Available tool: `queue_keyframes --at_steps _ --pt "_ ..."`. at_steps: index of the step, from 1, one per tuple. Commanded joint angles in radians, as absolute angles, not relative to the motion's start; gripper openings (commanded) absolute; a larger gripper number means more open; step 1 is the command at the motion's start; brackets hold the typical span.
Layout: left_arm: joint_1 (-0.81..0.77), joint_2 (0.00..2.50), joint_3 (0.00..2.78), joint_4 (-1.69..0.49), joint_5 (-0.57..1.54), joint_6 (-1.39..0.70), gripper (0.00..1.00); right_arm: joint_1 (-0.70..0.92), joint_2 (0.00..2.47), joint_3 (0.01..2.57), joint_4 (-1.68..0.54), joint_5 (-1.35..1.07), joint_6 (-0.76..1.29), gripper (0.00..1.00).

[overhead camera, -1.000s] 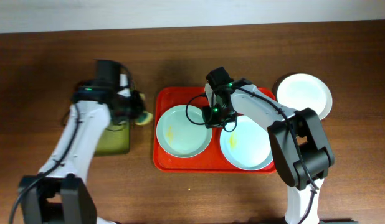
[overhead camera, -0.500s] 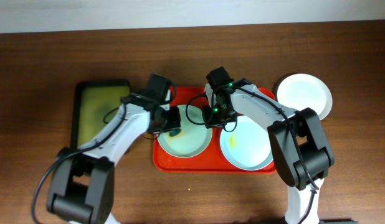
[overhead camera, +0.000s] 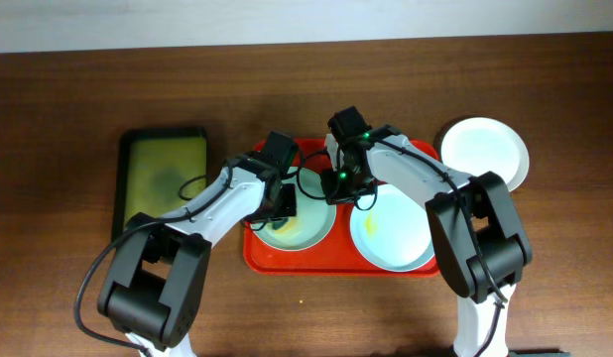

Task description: Clean dirty plates on tray and stack at the side

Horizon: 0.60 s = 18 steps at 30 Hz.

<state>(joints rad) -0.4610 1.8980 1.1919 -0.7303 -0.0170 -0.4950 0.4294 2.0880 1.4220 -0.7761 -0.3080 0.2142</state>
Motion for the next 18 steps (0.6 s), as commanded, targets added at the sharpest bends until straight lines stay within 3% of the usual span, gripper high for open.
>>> queue_keyframes --at_steps 1,6,13,18 --pt "-0.387 1.911 1.193 -0.781 -0.294 -0.504 0.00 0.437 2.138 1.387 -0.782 -0.250 0.218 0.04" --pt "-0.350 1.908 1.269 -0.830 -0.272 -0.504 0.00 0.437 2.138 1.387 -0.785 -0.250 0.218 0.04" --pt "-0.356 1.908 1.309 -0.738 0.103 -0.504 0.00 0.437 2.138 1.387 -0.780 -0.250 0.218 0.04" --pt "-0.397 1.966 1.306 -0.683 0.136 -0.540 0.00 0.437 2.138 1.387 -0.777 -0.250 0.218 0.04"
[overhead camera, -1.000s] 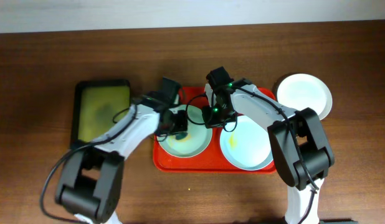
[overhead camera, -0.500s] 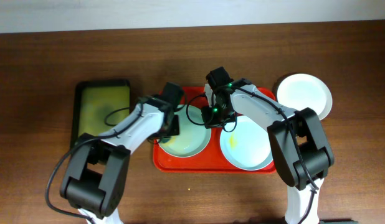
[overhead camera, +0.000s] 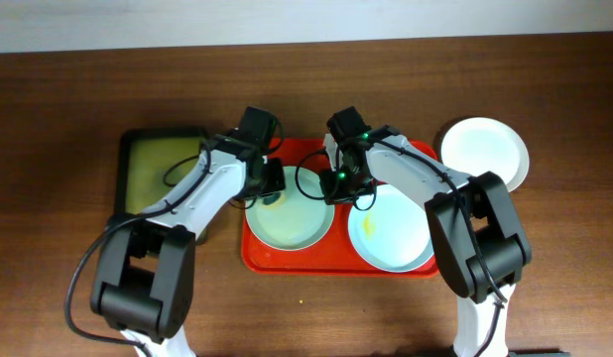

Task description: Clean dirty plates on tray and stack at the side

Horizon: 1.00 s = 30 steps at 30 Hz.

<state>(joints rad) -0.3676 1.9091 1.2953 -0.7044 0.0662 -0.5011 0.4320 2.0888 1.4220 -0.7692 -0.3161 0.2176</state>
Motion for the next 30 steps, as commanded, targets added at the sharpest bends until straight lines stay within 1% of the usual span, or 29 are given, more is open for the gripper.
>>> queue_keyframes --at_steps 1,5,11,16,21,24,30 --pt "-0.407 1.983 1.306 -0.677 0.136 -0.546 0.00 0.437 2.138 1.387 -0.777 -0.250 0.218 0.04" --pt "-0.424 2.049 1.306 -0.666 0.122 -0.545 0.00 0.437 2.138 1.387 -0.777 -0.250 0.218 0.04" --pt "-0.395 2.042 1.313 -0.760 -0.124 -0.546 0.00 0.437 2.138 1.387 -0.780 -0.250 0.218 0.04" --pt "-0.355 1.960 1.344 -0.870 -0.263 -0.546 0.00 0.437 2.138 1.387 -0.782 -0.250 0.218 0.04" --pt "-0.352 1.843 1.344 -0.880 -0.258 -0.546 0.00 0.434 2.138 1.411 -0.797 -0.250 0.218 0.04" --pt "-0.352 1.760 1.344 -0.884 -0.229 -0.546 0.00 0.431 2.135 1.484 -0.874 -0.235 0.218 0.04" --pt "-0.350 1.596 1.344 -0.903 -0.199 -0.546 0.00 0.432 2.075 1.669 -1.092 -0.008 0.218 0.04"
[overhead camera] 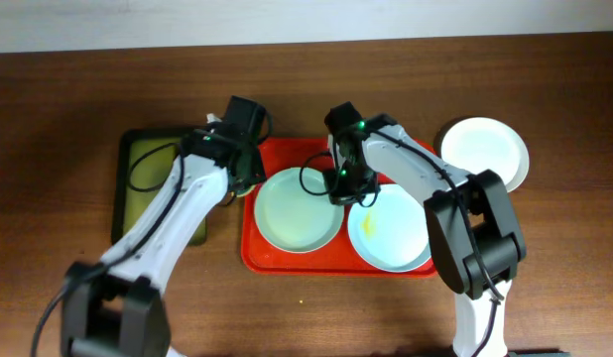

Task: Clean dirty plates on tray and stack at the side
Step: 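Lift the pale green plate with the right gripper onto the white plate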

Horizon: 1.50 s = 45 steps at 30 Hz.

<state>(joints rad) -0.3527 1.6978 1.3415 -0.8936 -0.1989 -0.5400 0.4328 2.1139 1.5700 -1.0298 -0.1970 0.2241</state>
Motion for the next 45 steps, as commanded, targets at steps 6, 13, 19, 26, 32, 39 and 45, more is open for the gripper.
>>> queue_keyframes --at_steps 6,13,19,26,32,39,45 --pt "-0.253 1.487 1.344 -0.955 -0.199 -0.546 0.00 0.509 2.000 1.921 -1.361 0.315 0.218 0.04" --pt "-0.113 1.488 1.343 -1.041 -0.251 -0.545 0.00 0.733 1.991 2.127 -1.525 0.843 0.217 0.04" --pt "-0.019 1.488 1.343 -1.057 -0.248 -0.545 0.00 0.920 1.991 2.137 -1.544 1.355 0.075 0.04" --pt "0.005 1.488 1.343 -1.057 -0.225 -0.545 0.00 1.022 1.991 2.137 -1.545 1.591 -0.142 0.04" --pt "0.005 1.488 1.343 -1.055 -0.226 -0.545 0.00 0.980 1.991 2.136 -1.545 1.291 0.033 0.04" --pt "0.005 1.488 1.343 -1.055 -0.232 -0.545 0.00 0.512 2.005 2.025 -1.462 0.353 0.056 0.04" --pt "0.005 1.488 1.343 -1.049 -0.229 -0.545 0.00 0.076 2.005 2.021 -1.459 -0.059 0.057 0.04"
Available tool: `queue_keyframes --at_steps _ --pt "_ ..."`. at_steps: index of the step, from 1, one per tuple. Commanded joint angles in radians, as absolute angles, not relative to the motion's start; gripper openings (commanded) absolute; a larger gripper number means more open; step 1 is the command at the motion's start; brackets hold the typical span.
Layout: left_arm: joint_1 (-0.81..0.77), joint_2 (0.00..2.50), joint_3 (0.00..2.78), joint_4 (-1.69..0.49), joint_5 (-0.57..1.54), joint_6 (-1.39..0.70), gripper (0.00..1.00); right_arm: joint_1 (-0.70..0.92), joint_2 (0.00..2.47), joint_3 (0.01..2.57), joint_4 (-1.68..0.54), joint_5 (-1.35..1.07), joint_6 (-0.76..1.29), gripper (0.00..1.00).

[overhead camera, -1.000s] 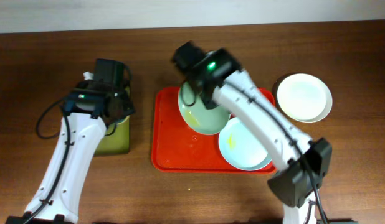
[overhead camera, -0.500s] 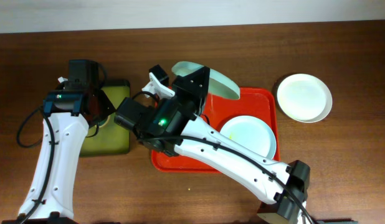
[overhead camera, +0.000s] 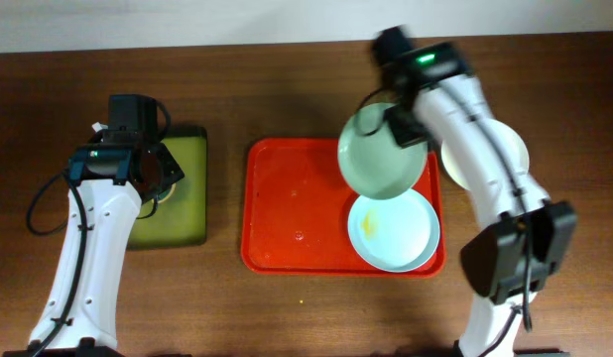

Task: Clean dirty plates on tray and stack at the side
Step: 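Lift the pale green plate with the right gripper onto the white plate, then reach the right gripper to the light blue plate rim and grasp it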

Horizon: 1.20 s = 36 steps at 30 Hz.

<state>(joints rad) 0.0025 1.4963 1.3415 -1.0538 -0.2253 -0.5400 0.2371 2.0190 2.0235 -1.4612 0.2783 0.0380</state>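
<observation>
A pale plate (overhead camera: pixel 378 167) hangs tilted above the right half of the red tray (overhead camera: pixel 292 213), with my right gripper (overhead camera: pixel 398 121) shut on its far rim. A second plate (overhead camera: pixel 394 230) with a yellow smear lies on the tray's right side. At the table's right, a clean white plate (overhead camera: pixel 510 149) is partly hidden by the right arm. My left gripper (overhead camera: pixel 156 178) hovers over the green bin (overhead camera: pixel 178 213) at the left. Its fingers point down, and the overhead view does not show whether they hold anything.
The tray's left half shows only faint specks. The right arm's base stands at the front right and the left arm's at the front left. Brown tabletop surrounds the tray and the bin, with a wall edge at the back.
The right gripper has lifted the left plate off the tray and holds it up over the tray's right side. The left gripper went from the tray's left edge to above the green bin.
First both grippers were at the left plate, the left one on its surface and the right on its rim. Then the left gripper stood at the plate's far left edge, then beside the tray. Now it is over the bin and the plate is raised.
</observation>
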Motion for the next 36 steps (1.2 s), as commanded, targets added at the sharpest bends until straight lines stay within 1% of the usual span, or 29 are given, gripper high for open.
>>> queue_keyframes --at_steps 1,2,4,5,7,10,14,18,22,23,24,25,27,31,33,36 --pt "0.005 1.488 1.343 -1.049 -0.224 -0.545 0.00 0.014 2.005 2.019 -1.456 -0.147 0.057 0.04" --pt "0.005 1.488 1.343 -1.049 -0.224 -0.545 0.00 -0.059 2.005 2.018 -1.455 -0.259 0.057 0.04" --pt "0.005 1.489 1.343 -1.048 -0.224 -0.545 0.00 -0.184 2.005 2.012 -1.454 -0.389 0.057 0.04" --pt "0.005 1.490 1.343 -1.047 -0.224 -0.545 0.00 -0.244 2.005 2.012 -1.453 -0.384 0.057 0.04" --pt "0.005 1.491 1.342 -1.043 -0.224 -0.545 0.00 -0.350 2.006 2.003 -1.431 -0.287 0.058 0.04" --pt "0.005 1.491 1.341 -1.040 -0.224 -0.546 0.00 -0.452 2.009 1.982 -1.392 -0.200 0.062 0.04" --pt "0.005 1.492 1.341 -1.030 -0.224 -0.545 0.00 -0.529 2.011 1.895 -1.285 -0.197 0.062 0.04" --pt "0.005 1.493 1.341 -1.027 -0.225 -0.545 0.00 -0.537 2.011 1.751 -1.157 -0.198 0.115 0.04" --pt "0.005 1.493 1.341 -1.023 -0.225 -0.545 0.00 -0.534 2.011 1.614 -1.018 -0.198 0.125 0.04" --pt "0.005 1.493 1.341 -1.023 -0.224 -0.545 0.00 -0.530 2.011 1.588 -0.990 -0.198 0.125 0.09" --pt "0.005 1.493 1.341 -1.023 -0.224 -0.545 0.00 -0.529 2.011 1.570 -0.974 -0.198 0.125 0.26" --pt "0.005 1.493 1.340 -1.023 -0.225 -0.545 0.00 -0.528 2.011 1.560 -0.968 -0.199 0.125 0.30" --pt "0.005 1.494 1.340 -1.022 -0.224 -0.545 0.00 -0.528 2.011 1.559 -0.971 -0.202 0.125 0.45" --pt "0.005 1.501 1.340 -1.023 -0.225 -0.545 0.00 -0.523 1.979 1.627 -1.065 -0.310 0.123 0.47" --pt "0.005 1.507 1.340 -1.023 -0.224 -0.545 0.00 -0.515 1.933 1.666 -1.116 -0.367 0.117 0.47" --pt "0.005 1.516 1.340 -1.023 -0.224 -0.545 0.00 -0.490 1.830 1.688 -1.167 -0.390 0.112 0.49"
